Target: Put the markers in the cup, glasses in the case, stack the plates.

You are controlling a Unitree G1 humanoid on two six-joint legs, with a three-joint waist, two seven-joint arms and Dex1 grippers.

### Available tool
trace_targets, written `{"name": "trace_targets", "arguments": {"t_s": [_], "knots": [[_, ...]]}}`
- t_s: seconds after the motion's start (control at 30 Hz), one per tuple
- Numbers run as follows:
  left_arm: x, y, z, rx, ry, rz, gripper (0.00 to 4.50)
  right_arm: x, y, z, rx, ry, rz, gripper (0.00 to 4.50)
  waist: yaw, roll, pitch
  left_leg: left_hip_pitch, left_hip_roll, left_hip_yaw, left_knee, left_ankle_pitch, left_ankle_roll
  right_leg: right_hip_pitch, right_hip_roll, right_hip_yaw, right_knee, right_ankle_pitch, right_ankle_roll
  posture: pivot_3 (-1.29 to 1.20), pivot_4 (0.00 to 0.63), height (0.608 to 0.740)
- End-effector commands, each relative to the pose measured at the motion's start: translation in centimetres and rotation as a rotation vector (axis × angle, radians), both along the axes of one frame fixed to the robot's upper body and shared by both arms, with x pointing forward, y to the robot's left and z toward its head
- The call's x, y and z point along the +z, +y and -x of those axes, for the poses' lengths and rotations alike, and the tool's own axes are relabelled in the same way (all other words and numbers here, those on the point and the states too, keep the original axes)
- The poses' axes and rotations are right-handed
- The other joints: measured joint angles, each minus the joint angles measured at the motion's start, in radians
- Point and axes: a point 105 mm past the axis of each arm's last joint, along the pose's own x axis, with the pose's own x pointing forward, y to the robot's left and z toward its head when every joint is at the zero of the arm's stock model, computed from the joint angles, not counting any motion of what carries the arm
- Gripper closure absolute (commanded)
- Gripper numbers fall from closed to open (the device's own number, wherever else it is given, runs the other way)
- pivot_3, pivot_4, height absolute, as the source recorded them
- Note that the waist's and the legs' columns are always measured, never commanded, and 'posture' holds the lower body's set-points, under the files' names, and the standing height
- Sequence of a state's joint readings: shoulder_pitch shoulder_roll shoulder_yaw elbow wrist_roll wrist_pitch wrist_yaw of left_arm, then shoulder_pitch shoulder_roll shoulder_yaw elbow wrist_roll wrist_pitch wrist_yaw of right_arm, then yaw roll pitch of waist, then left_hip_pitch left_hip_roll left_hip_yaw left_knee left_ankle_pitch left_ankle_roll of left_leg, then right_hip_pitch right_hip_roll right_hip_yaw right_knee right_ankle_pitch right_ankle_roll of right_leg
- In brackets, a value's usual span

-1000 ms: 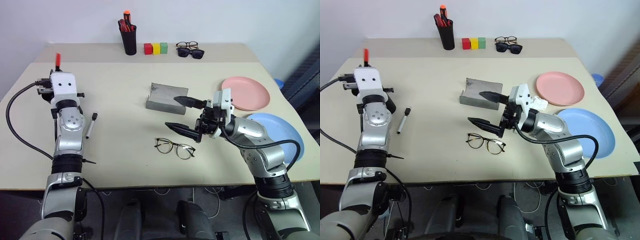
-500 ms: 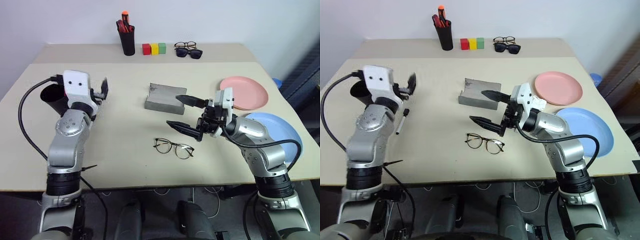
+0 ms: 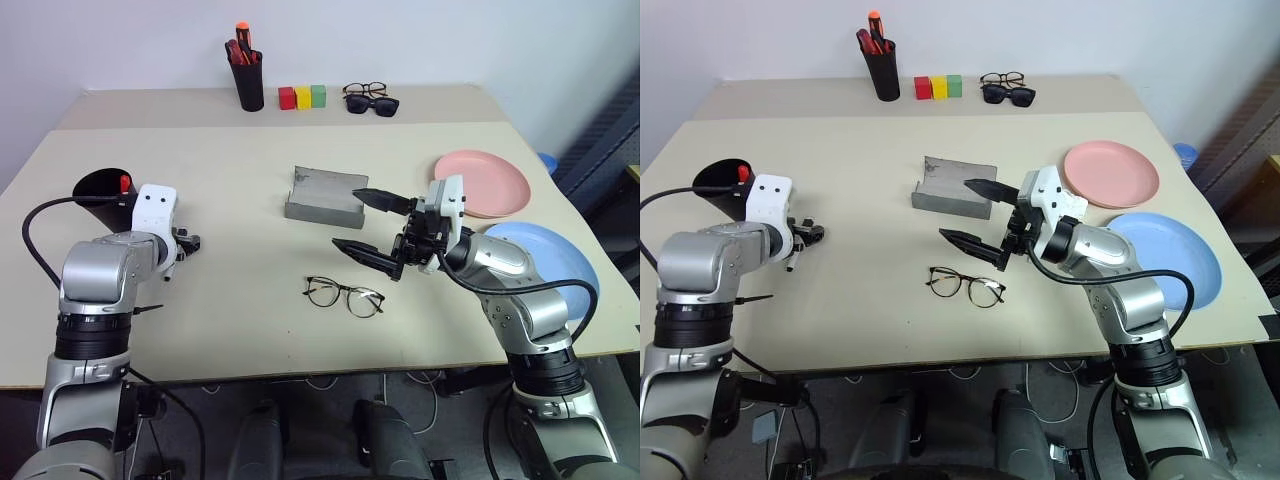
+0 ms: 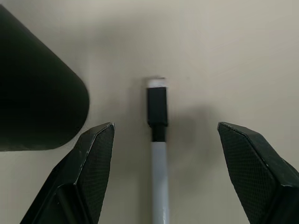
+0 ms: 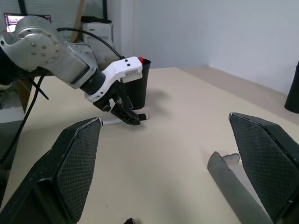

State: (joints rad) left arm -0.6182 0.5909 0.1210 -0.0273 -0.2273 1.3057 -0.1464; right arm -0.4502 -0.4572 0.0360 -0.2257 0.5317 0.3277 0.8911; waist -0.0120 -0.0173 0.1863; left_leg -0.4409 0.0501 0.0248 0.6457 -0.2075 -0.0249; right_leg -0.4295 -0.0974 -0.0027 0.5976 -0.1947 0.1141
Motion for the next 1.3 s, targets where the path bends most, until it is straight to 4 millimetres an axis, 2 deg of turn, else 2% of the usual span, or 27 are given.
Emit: {"name": "trace_targets", "arguments": {"t_s": [0.03, 0.17, 0.2, 0.3, 0.43, 0.6, 0.7, 0.8, 0.87, 0.93, 0.97, 1.0, 1.03, 1.1, 1.13, 1.3], "knots": [[0.4, 0.4, -0.7, 0.020, -0.010, -0.045, 0.90, 0.8, -0.4, 0.3, -0.016, -0.045, -0.019, 0.00, 0.001, 0.000, 0.000, 0.000, 0.000, 0.000, 0.000, 0.000, 0.000, 0.000, 0.000, 0.000, 0.000, 0.000, 0.000, 0.00, 0.150, 0.740], [-0.5, 0.6, -1.3, 0.043, 0.006, -0.033, 0.90, 0.6, -0.4, 0.4, -0.024, -0.044, -0.020, 0.00, 0.002, 0.000, 0.000, 0.000, 0.000, 0.000, 0.000, 0.000, 0.000, 0.000, 0.000, 0.000, 0.000, 0.000, 0.000, 0.00, 0.150, 0.740], [-0.7, 0.8, -1.5, 0.049, 0.007, -0.039, 1.14, 0.6, -0.4, 0.4, -0.026, -0.044, -0.020, 0.00, 0.002, 0.000, 0.000, 0.000, 0.000, 0.000, 0.000, 0.000, 0.000, 0.000, 0.000, 0.000, 0.000, 0.000, 0.000, 0.00, 0.150, 0.740], [-1.3, 0.9, -1.9, 0.045, 0.013, -0.023, 2.13, 0.5, -0.5, 0.4, -0.029, -0.043, -0.019, 0.00, 0.001, 0.001, -0.001, 0.001, 0.000, 0.000, 0.000, 0.000, 0.000, 0.000, 0.000, 0.000, 0.000, 0.000, 0.000, 0.00, 0.150, 0.740], [-1.5, 0.4, -1.7, 0.011, 0.019, 0.032, 4.14, 0.4, -0.7, 0.3, -0.036, -0.043, -0.012, 0.00, -0.001, 0.001, -0.001, 0.001, 0.000, 0.000, 0.000, 0.000, 0.000, 0.000, 0.000, 0.000, 0.001, 0.000, 0.000, 0.00, 0.150, 0.740], [-1.7, -1.2, -0.4, -0.076, 0.011, 0.124, 4.14, 0.4, -0.8, 0.1, -0.041, -0.043, -0.009, 0.00, -0.002, 0.001, -0.001, 0.001, 0.000, 0.000, -0.001, 0.000, 0.000, 0.000, 0.000, 0.000, 0.000, 0.000, 0.000, 0.00, 0.150, 0.740], [1.2, -5.3, 0.9, -0.319, -0.167, 0.144, 4.14, 0.4, -0.8, -0.1, -0.045, -0.041, -0.008, 0.00, -0.002, 0.001, -0.001, 0.000, 0.000, 0.000, -0.001, 0.000, -0.001, 0.000, 0.000, 0.000, -0.001, 0.000, 0.000, 0.00, 0.150, 0.740], [6.4, -9.7, 2.4, -0.513, -0.505, 0.044, 4.14, 0.4, -0.8, -0.2, -0.046, -0.040, -0.009, 0.00, 0.009, -0.001, 0.000, -0.001, 0.000, 0.000, -0.001, 0.000, -0.002, -0.001, 0.000, 0.000, -0.001, 0.000, 0.000, 0.00, 0.150, 0.740], [10.2, -10.7, 2.6, -0.514, -0.798, -0.101, 4.14, 0.4, -0.8, -0.4, -0.045, -0.041, -0.010, 0.00, 0.018, 0.000, 0.000, -0.002, 0.000, 0.000, 0.000, 0.000, -0.002, -0.001, -0.001, 0.000, -0.002, 0.000, -0.001, 0.00, 0.150, 0.740], [13.4, -10.2, 2.1, -0.419, -1.038, -0.187, 4.14, 0.4, -0.7, -0.5, -0.042, -0.042, -0.011, 0.00, 0.023, 0.000, 0.000, -0.001, 0.000, 0.001, 0.000, 0.000, -0.002, 0.000, -0.001, 0.000, -0.003, 0.001, -0.002, 0.00, 0.150, 0.740], [14.4, -9.9, 2.0, -0.389, -1.113, -0.202, 4.14, 0.4, -0.6, -0.5, -0.041, -0.043, -0.012, 0.00, 0.024, 0.001, 0.000, -0.001, 0.000, 0.001, 0.000, 0.000, -0.002, 0.000, -0.001, 0.000, -0.003, 0.001, -0.002, 0.00, 0.150, 0.740], [16.5, -8.5, 2.3, -0.281, -1.281, -0.209, 4.14, 0.4, -0.5, -0.5, -0.039, -0.045, -0.012, 0.00, 0.025, 0.001, -0.001, -0.001, 0.000, 0.001, 0.000, 0.000, -0.002, 0.000, -0.001, 0.000, -0.003, 0.001, -0.002, 0.00, 0.150, 0.740], [17.8, -7.4, 2.6, -0.203, -1.399, -0.210, 4.14, 0.4, -0.5, -0.5, -0.038, -0.046, -0.013, 0.00, 0.024, 0.001, -0.001, -0.001, 0.000, 0.001, 0.000, 0.000, -0.002, 0.000, -0.001, 0.000, -0.003, 0.001, -0.002, 0.00, 0.150, 0.740], [18.0, -3.6, 1.6, 0.028, -1.378, -0.276, 4.14, 0.5, -0.3, -0.5, -0.036, -0.050, -0.013, 0.00, 0.021, 0.001, -0.001, -0.001, 0.000, 0.001, 0.000, 0.000, -0.002, 0.000, -0.001, 0.000, -0.003, 0.001, -0.002, 0.00, 0.150, 0.740], [18.1, -2.4, 1.5, 0.091, -1.374, -0.311, 4.14, 0.5, -0.3, -0.5, -0.036, -0.051, -0.013, 0.00, 0.019, 0.001, -0.001, -0.001, 0.000, 0.001, 0.000, 0.000, -0.001, 0.000, 0.000, 0.000, -0.003, 0.001, -0.002, 0.00, 0.150, 0.740], [18.1, 1.7, 1.8, 0.295, -1.410, -0.432, 4.14, 0.6, -0.2, -0.6, -0.037, -0.053, -0.015, 0.00, 0.023, 0.001, -0.001, -0.001, 0.000, 0.001, 0.000, 0.000, -0.001, 0.000, 0.000, 0.000, -0.002, 0.003, 0.002, 0.00, 0.150, 0.740]]}}
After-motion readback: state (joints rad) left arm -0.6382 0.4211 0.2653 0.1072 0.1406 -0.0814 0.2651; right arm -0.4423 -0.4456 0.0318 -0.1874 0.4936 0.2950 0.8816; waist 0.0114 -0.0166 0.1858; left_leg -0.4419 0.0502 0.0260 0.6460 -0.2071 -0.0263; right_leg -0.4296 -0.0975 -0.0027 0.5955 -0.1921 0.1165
